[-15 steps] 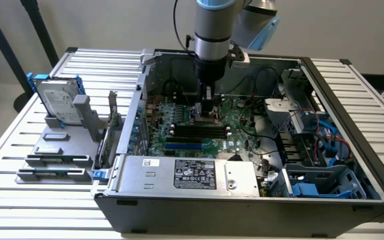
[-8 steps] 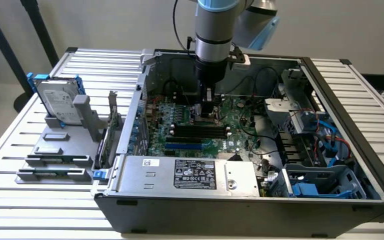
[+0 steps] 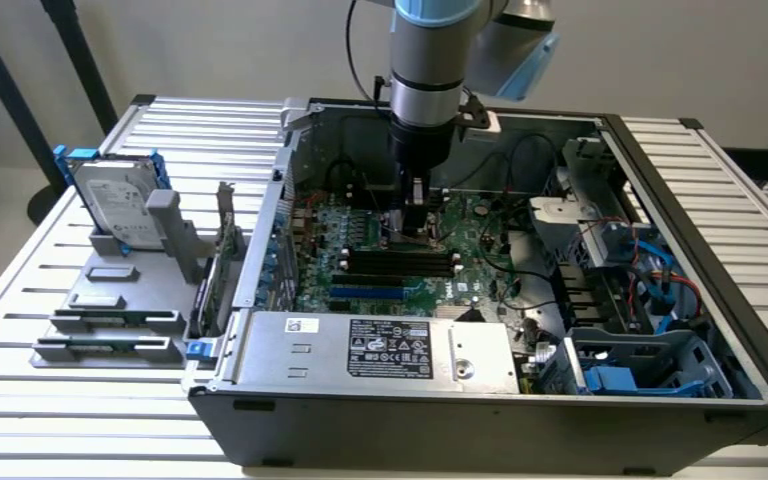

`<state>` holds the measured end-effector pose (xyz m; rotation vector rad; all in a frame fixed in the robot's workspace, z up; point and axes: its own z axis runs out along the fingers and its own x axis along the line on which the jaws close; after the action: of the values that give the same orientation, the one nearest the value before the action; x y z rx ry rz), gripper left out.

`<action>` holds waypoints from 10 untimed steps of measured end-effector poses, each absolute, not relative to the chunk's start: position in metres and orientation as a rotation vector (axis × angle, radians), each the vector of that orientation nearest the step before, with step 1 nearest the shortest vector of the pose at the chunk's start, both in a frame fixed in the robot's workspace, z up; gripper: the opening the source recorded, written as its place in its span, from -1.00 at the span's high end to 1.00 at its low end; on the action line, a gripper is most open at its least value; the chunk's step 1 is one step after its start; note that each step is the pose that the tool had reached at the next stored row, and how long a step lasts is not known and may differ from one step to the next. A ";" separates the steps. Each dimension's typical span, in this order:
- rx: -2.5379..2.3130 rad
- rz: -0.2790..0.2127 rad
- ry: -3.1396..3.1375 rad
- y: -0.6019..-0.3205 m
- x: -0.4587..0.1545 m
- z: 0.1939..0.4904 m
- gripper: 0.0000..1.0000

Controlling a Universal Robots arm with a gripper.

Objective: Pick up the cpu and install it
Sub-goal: 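Place the cpu into insertion slot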

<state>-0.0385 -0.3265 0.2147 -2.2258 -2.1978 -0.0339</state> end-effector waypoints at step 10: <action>-2.236 0.000 -2.208 -0.326 -0.037 0.210 -0.09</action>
<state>-0.0373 -0.3265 0.2102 -2.2363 -2.2082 -0.0004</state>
